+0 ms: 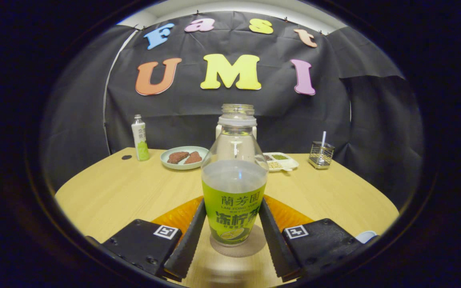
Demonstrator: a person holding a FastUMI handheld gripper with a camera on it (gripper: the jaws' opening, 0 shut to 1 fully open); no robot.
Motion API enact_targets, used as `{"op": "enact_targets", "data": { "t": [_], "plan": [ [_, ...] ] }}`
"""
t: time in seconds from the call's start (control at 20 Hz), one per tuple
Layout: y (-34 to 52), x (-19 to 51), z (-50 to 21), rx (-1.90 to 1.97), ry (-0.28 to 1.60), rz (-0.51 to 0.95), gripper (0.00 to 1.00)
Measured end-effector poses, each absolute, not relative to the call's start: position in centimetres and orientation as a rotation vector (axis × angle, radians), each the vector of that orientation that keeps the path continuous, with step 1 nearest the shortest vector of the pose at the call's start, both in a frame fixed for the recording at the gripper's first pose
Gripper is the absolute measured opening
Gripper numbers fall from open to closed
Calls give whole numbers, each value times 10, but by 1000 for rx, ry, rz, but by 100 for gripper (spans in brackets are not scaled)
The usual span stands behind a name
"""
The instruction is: Take the bottle from table, then pour the juice into the cup, finally place the bottle on the coaster
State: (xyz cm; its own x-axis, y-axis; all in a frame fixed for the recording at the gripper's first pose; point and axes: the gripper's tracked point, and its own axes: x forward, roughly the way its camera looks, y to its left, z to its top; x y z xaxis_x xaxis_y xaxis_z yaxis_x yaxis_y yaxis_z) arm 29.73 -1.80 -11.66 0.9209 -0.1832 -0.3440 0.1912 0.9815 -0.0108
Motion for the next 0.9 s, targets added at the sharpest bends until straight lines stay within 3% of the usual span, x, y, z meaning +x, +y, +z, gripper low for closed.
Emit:
{"op": "enact_targets", "data": {
  "t": [0.35,0.4,0.5,0.9],
  "plan": [
    [-27,296,-119,21,372,-208,84],
    [-27,295,-124,13,391,-205,86],
    [-29,294,-120,12,377,-202,100],
    [-24,262,-98,-6,317,-186,100]
  ]
}}
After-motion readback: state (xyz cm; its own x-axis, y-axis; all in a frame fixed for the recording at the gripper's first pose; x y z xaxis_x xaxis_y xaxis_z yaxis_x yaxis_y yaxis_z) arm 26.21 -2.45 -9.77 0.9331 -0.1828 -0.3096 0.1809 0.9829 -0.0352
